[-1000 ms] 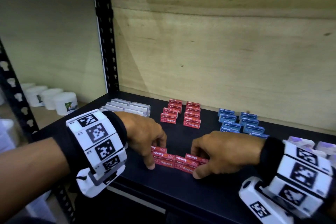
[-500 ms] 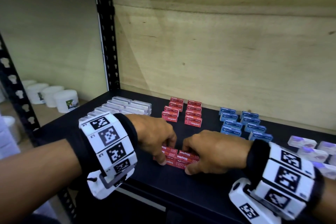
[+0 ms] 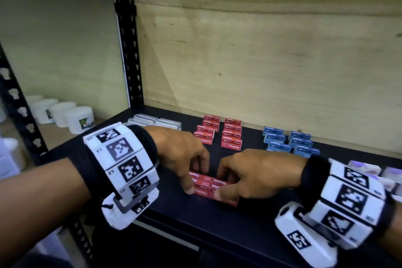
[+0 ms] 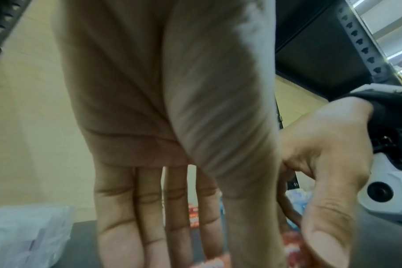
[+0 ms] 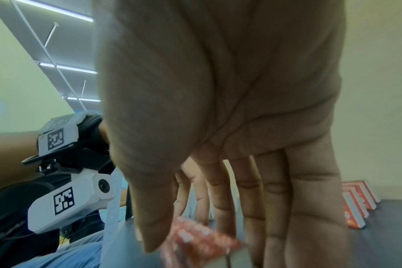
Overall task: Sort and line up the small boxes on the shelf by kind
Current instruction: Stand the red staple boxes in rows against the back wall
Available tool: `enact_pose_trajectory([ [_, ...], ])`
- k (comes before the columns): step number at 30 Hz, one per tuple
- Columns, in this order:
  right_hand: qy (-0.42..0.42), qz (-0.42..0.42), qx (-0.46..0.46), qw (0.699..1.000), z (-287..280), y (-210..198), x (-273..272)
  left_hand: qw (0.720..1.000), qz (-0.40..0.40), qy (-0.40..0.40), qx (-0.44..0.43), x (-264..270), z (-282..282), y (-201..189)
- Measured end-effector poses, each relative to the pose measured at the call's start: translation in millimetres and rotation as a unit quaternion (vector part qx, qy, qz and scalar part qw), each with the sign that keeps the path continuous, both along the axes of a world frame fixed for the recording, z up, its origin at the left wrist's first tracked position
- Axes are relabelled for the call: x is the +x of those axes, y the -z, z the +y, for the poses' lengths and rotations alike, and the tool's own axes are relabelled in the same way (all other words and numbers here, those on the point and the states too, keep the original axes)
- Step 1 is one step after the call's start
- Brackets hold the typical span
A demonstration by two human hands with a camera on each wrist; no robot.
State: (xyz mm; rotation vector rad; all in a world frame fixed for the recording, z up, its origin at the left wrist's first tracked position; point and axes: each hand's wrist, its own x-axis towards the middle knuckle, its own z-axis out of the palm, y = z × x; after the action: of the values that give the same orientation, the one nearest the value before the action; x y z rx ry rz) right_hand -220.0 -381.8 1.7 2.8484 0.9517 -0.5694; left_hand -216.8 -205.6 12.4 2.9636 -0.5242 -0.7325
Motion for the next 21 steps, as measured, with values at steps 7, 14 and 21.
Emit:
enact_pose_trajectory([
  [7, 0.028, -0.042, 0.02, 0.999, -5, -20, 30, 0.998, -0.061, -0.028, -0.017, 21, 9, -31],
  [14, 0.063, -0.106, -0.016, 0.992, -5, -28, 86, 0.988, -0.142, -0.04, 0.052, 68, 7, -25],
  [21, 0.08, -0.101, -0.068, 0.989, 3, -21, 116, 0.985, -0.128, -0.045, 0.108, 105, 3, -12],
])
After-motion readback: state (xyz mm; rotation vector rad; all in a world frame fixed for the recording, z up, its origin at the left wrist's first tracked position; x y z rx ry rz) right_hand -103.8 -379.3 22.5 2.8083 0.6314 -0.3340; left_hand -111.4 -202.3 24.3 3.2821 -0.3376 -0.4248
